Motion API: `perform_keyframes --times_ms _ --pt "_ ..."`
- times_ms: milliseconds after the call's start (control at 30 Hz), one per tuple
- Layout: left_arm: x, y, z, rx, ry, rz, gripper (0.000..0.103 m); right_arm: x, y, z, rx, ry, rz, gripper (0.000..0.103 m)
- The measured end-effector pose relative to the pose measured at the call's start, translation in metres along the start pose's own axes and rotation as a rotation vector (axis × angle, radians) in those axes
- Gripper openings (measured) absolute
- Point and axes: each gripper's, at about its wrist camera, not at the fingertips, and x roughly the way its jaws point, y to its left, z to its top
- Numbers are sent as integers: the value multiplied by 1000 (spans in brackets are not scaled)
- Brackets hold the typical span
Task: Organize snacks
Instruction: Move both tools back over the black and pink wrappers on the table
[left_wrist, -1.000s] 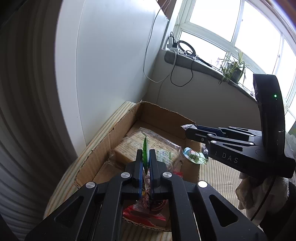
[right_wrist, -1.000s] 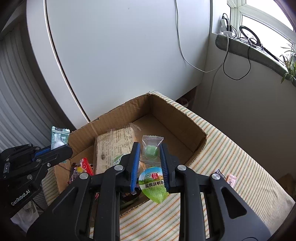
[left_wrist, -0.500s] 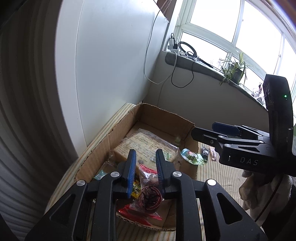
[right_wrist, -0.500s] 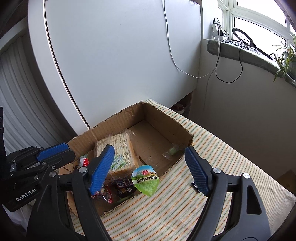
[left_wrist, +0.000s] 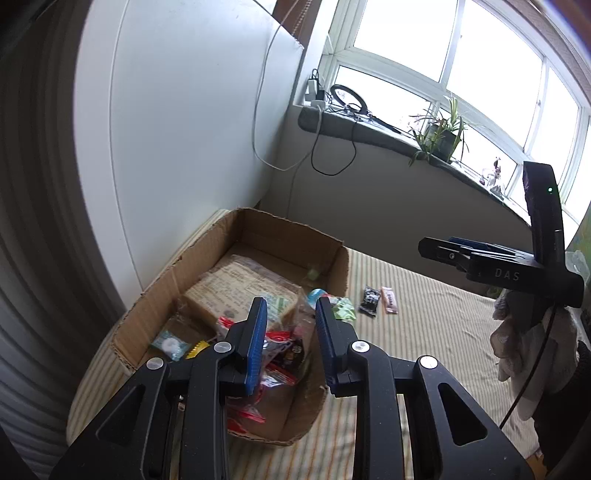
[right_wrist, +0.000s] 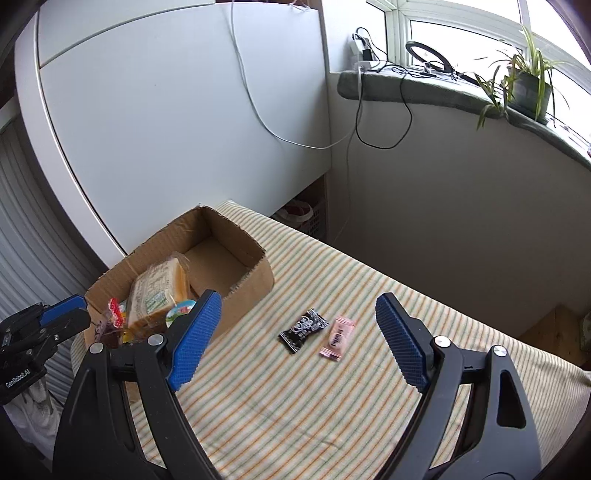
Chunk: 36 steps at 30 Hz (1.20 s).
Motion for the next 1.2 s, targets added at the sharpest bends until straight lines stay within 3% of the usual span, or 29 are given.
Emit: perform_keyframes --times_ms 200,433,633,1100,1200 --pt "10 -47 -6 64 20 -85 26 5 -31 -16 46 28 13 86" --pt "51 -99 -22 141 108 -166 26 34 -52 -36 72 119 83 52" --pt "90 -111 -26 153 165 -143 23 68 -59 -47 77 186 125 39" --pt "133 -110 -20 172 187 -62 21 110 -51 -45 -16 239 76 38" --pt "142 -111 -18 176 193 -53 21 111 -47 -45 -66 243 40 30"
